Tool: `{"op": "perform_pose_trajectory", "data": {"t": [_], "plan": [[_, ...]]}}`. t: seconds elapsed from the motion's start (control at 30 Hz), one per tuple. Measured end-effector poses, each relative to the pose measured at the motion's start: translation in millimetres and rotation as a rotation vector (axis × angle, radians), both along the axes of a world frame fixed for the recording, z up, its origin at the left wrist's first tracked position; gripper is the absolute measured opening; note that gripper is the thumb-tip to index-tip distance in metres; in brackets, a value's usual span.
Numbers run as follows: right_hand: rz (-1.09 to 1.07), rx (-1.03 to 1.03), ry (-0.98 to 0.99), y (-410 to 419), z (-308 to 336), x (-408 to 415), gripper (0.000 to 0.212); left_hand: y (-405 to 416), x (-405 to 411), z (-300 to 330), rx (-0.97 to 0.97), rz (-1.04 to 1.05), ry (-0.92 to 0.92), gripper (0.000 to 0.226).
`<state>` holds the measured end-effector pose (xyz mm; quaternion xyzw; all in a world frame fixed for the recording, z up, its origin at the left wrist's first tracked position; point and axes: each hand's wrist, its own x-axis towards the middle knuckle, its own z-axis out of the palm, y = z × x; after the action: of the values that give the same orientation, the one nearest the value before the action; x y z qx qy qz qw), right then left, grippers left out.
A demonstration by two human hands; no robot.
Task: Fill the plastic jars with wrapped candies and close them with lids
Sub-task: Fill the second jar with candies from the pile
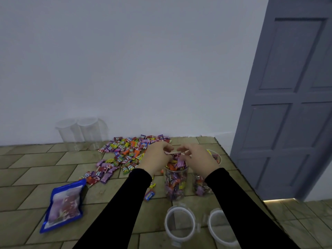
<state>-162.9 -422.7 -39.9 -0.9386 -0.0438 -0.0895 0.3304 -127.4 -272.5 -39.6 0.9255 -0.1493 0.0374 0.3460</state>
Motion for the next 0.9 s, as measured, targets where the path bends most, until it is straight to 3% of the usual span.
{"op": "perform_pose_trajectory", "data": {"t": [0.33, 0.5, 0.7, 0.9], "plan": [[-0.11, -0.385, 0.05, 8, -9, 7, 0.021, 0, -7, -2, 0.291, -0.057, -0.144, 0.018], [-0.128, -0.33, 0.018, 8, -6, 3, 0.021, 6, -1, 3, 0.239, -0.049, -0.11, 0.024], [-0.131, -0.392, 0.076, 12, -7, 2, 0.02, 1, 0, -1, 0.392, -0.093, -0.149, 0.028], [-0.114, -0.316, -0.132, 32, 3, -5, 0.028, 13, 3, -1, 0.153, -0.04, -0.19, 0.025]]}}
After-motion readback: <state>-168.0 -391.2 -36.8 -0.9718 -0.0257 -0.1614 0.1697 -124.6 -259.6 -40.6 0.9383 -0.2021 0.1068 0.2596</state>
